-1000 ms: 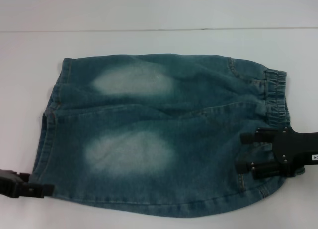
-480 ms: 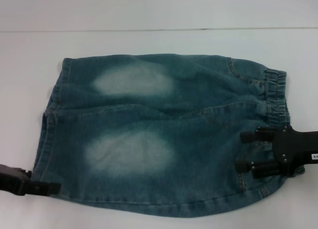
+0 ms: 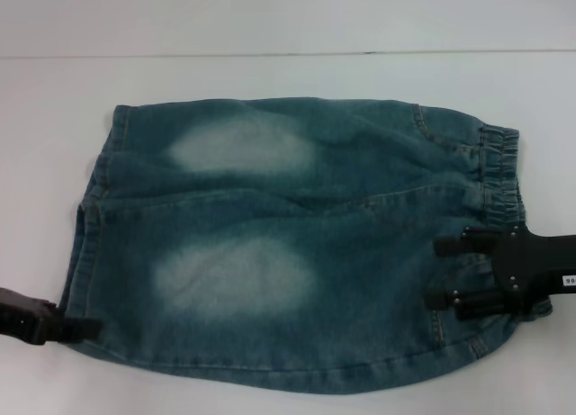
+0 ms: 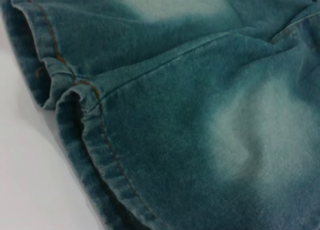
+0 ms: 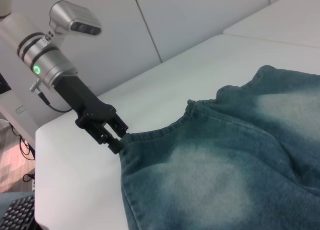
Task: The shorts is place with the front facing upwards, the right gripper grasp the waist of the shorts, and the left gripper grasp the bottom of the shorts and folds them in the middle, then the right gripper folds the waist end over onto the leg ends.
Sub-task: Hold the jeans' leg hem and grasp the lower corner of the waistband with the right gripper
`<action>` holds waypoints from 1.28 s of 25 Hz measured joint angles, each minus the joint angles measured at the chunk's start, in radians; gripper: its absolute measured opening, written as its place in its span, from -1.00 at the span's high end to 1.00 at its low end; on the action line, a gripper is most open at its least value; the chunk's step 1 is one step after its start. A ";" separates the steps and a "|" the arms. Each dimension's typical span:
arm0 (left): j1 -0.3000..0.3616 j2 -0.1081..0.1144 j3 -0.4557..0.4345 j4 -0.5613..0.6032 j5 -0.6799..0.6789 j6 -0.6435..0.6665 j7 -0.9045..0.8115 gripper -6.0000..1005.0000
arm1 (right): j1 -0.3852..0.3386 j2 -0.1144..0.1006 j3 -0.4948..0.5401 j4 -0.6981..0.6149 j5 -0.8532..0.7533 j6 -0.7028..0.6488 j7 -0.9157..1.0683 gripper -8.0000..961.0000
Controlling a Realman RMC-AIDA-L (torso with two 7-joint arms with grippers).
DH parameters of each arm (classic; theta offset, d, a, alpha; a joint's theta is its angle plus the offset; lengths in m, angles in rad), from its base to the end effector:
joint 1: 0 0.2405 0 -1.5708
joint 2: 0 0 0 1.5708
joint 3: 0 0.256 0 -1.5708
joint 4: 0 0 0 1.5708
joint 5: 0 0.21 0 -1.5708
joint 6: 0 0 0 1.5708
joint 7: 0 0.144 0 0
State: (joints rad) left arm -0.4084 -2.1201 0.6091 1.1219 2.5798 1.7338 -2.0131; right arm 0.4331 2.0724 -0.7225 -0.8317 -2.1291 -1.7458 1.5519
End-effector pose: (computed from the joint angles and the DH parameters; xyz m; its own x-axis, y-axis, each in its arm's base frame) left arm -0.3224 0.2794 0.0522 0.5421 0.8336 0.1063 0.8295 -0.5107 -0.2261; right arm 0.2788 0.2910 0.0177 0.7999 -0.4726 -0.3700 -0.5112 -0.8594 -0.0075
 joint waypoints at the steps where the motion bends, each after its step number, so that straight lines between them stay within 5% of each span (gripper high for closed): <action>1: -0.002 0.003 -0.002 -0.006 -0.001 -0.005 -0.001 -0.43 | 0.001 0.000 0.000 -0.001 0.000 0.000 0.001 -0.97; 9: -0.012 0.009 -0.018 -0.037 -0.014 -0.004 -0.001 0.31 | 0.002 0.000 0.003 -0.016 0.000 -0.015 0.030 -0.97; 13: -0.012 0.009 -0.018 -0.035 -0.043 0.015 -0.005 0.81 | 0.013 -0.017 0.060 -0.054 0.007 -0.101 0.174 -0.97; 22: -0.029 0.009 -0.019 -0.044 -0.073 0.022 -0.002 0.97 | 0.004 -0.119 0.323 -0.070 -0.032 -0.175 0.478 -0.97; 32: -0.047 0.010 -0.010 -0.056 -0.073 0.018 -0.003 0.97 | -0.005 -0.133 0.349 -0.094 -0.267 -0.172 0.627 -0.97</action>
State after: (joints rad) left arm -0.4553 -2.1102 0.5992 1.0664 2.5067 1.7518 -2.0156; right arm 0.4284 1.9397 -0.3737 -0.9253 -2.3957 -1.9176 2.1787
